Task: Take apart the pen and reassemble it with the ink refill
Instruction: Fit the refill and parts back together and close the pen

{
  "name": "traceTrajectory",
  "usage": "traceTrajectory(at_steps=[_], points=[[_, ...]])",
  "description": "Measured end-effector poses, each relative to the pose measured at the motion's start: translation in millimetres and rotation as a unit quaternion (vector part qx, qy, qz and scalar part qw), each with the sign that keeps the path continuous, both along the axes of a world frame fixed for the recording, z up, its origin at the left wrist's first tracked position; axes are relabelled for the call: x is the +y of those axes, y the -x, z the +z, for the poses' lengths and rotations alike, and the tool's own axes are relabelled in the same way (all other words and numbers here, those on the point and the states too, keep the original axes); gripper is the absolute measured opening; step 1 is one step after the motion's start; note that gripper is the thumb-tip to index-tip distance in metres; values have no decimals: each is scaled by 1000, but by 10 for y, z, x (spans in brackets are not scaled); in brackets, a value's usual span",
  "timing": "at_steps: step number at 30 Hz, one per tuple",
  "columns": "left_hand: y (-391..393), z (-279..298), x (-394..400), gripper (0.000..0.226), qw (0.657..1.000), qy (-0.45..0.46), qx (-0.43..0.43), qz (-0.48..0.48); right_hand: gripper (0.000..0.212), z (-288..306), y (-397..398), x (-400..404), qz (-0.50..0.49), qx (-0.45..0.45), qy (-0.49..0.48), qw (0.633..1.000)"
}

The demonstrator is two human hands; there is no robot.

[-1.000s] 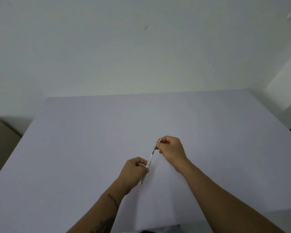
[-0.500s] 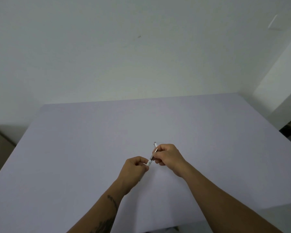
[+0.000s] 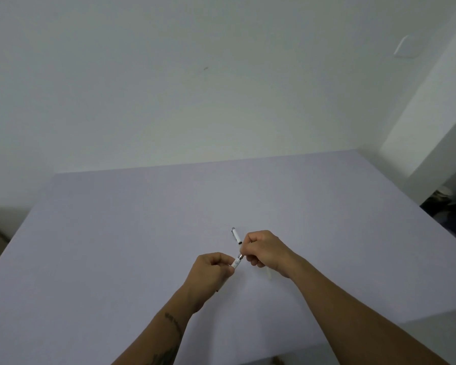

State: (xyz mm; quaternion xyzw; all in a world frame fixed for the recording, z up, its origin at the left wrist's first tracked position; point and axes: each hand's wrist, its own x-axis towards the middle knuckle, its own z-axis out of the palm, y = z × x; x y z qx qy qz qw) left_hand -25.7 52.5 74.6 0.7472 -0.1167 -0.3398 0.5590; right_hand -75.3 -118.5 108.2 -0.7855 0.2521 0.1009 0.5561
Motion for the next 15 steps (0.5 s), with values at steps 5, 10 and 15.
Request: traceTrajectory(at_steps=[5,10,15], points=[[64,26,-127,21,1000,-2,5,-16,28,56,97,-156,29,44,27,998],[110,44,-323,22,1000,-1,11,-21,24,141,185,-430,17,47,23,999],[218,54,-578,20,1000,-10,22,-6,10,167,367,-731,1,8,15,1000]])
